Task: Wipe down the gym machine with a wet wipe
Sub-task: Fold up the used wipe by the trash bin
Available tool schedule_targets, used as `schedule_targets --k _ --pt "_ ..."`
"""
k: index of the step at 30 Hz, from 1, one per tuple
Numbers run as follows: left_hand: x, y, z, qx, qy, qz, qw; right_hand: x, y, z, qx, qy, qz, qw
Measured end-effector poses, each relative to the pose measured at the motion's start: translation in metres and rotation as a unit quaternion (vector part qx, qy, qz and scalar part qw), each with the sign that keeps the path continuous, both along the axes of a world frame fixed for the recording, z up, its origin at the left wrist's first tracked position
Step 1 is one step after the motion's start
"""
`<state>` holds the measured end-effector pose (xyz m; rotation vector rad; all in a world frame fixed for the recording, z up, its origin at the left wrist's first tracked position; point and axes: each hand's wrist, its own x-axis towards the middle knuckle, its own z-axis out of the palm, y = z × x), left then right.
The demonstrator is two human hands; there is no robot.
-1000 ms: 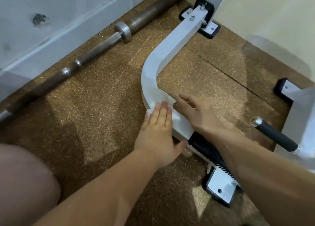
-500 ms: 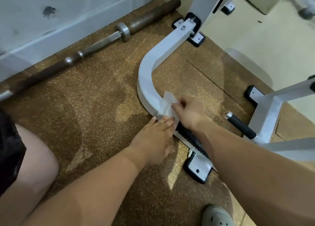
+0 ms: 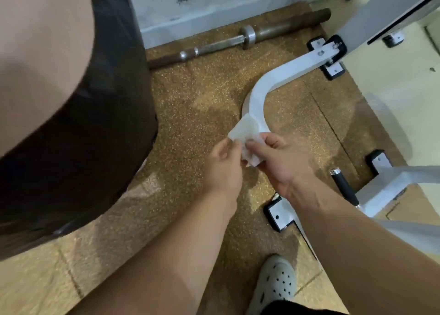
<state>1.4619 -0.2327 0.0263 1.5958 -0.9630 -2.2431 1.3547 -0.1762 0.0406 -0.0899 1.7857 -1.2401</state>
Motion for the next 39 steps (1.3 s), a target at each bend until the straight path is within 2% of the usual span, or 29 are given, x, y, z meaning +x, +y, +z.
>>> schedule_targets --k 2,4,9,11,14,16,22,24,27,31,36,39 --pt "0.010 -0.003 0.025 0.025 0.014 0.057 0.998 0.020 0.002 0.021 0.009 -0.002 0.041 0.999" --pt "0.025 -0.004 0.051 0.042 -0.008 0.116 0.992 0.038 0.005 0.045 0.008 0.003 0.066 0.998" --pt "0.066 -0.004 0.126 0.074 -0.030 0.154 0.985 0.076 0.011 0.115 0.039 0.040 0.076 0.996" --pt "0.081 -0.003 0.166 0.095 -0.018 0.165 0.981 0.087 0.014 0.147 0.036 -0.036 0.071 0.996" --pt "0.107 -0.004 0.221 0.090 0.000 0.160 0.983 0.100 0.017 0.200 -0.001 -0.208 0.128 0.970" --pt "0.123 -0.007 0.253 0.083 0.002 0.153 0.985 0.107 0.013 0.233 -0.004 -0.225 0.122 0.967" --pt "0.171 -0.022 0.354 0.003 -0.051 0.145 0.988 0.137 -0.018 0.347 -0.035 -0.120 0.073 0.989" --pt "0.186 -0.029 0.394 0.009 -0.031 0.162 0.986 0.150 -0.025 0.387 -0.038 -0.084 0.107 0.990" --pt "0.208 -0.040 0.460 0.037 0.045 0.182 0.982 0.172 -0.031 0.451 -0.010 0.014 0.163 0.986" --pt "0.237 -0.049 0.530 0.027 0.015 0.172 0.985 0.199 -0.030 0.527 0.005 0.093 0.206 0.974" --pt "0.253 -0.050 0.583 -0.049 -0.048 0.110 0.992 0.226 -0.022 0.569 0.015 0.191 0.249 0.949" --pt "0.250 -0.047 0.597 -0.042 -0.052 0.118 0.991 0.233 -0.023 0.571 0.050 0.190 0.260 0.945"
